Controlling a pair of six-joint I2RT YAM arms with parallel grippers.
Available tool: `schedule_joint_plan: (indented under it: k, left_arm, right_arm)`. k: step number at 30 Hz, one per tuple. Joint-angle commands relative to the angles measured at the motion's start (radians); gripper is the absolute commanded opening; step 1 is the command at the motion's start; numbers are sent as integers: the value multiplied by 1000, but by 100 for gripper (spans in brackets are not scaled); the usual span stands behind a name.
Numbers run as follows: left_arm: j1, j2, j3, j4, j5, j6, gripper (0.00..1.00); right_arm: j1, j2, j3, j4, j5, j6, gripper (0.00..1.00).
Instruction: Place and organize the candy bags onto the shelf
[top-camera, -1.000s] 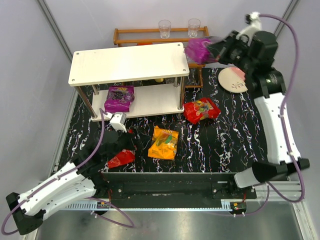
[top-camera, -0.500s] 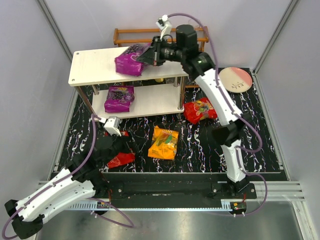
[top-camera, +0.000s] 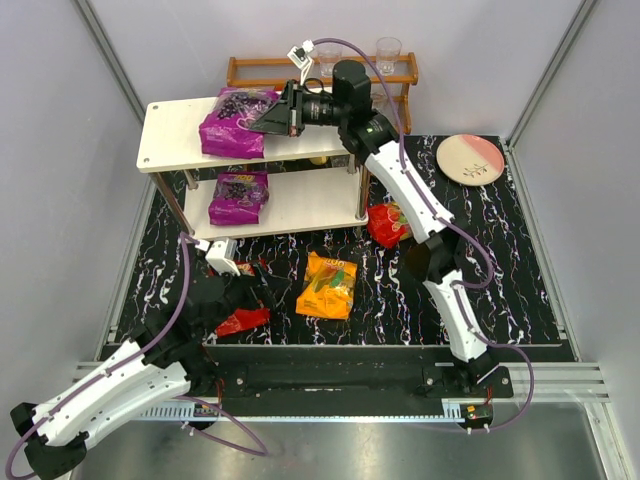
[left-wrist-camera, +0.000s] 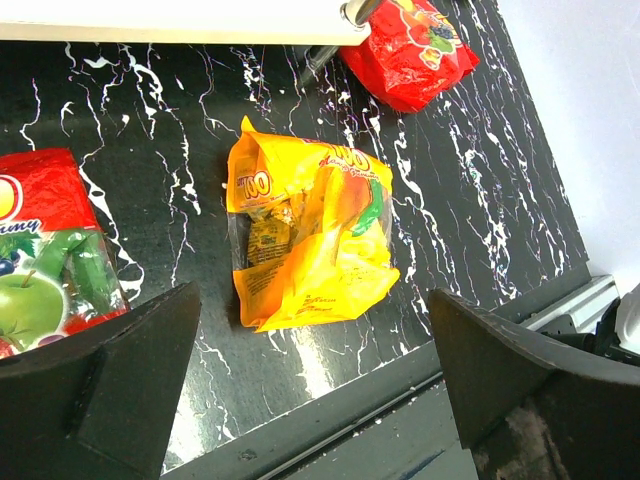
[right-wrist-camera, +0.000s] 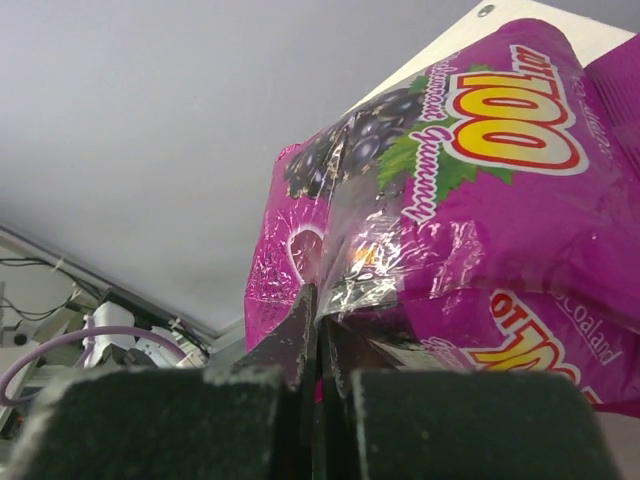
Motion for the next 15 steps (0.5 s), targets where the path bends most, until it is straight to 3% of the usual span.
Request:
schedule_joint_plan:
  k: [1, 2, 4, 5, 6, 7, 9, 15]
  left_arm:
    - [2, -5, -4, 20, -17, -9, 99]
    - [3, -2, -3, 20, -15, -9, 99]
    - [3, -3, -1, 18, -14, -8, 99]
    - [2, -3, -1, 18, -14, -8, 99]
    - [3, -3, 0, 18, -15, -8, 99]
    - [3, -3, 2, 20, -17, -6, 99]
    - [2, -2, 5, 21, -17, -5, 99]
    - [2, 15, 12, 37, -11, 3, 99]
  right_arm:
    - [44, 60, 46, 63, -103, 74, 0]
    - [44, 60, 47, 60, -94, 73, 0]
    - [45, 41, 31, 30, -68, 38, 40]
    - [45, 25, 21, 10, -10, 12, 49]
    - [45, 4, 6, -8, 27, -14, 66]
    - [47, -47, -35, -37, 68, -65, 73]
    - [47, -102, -80, -61, 214, -106, 85]
    - [48, -228, -180, -127, 514, -133, 88]
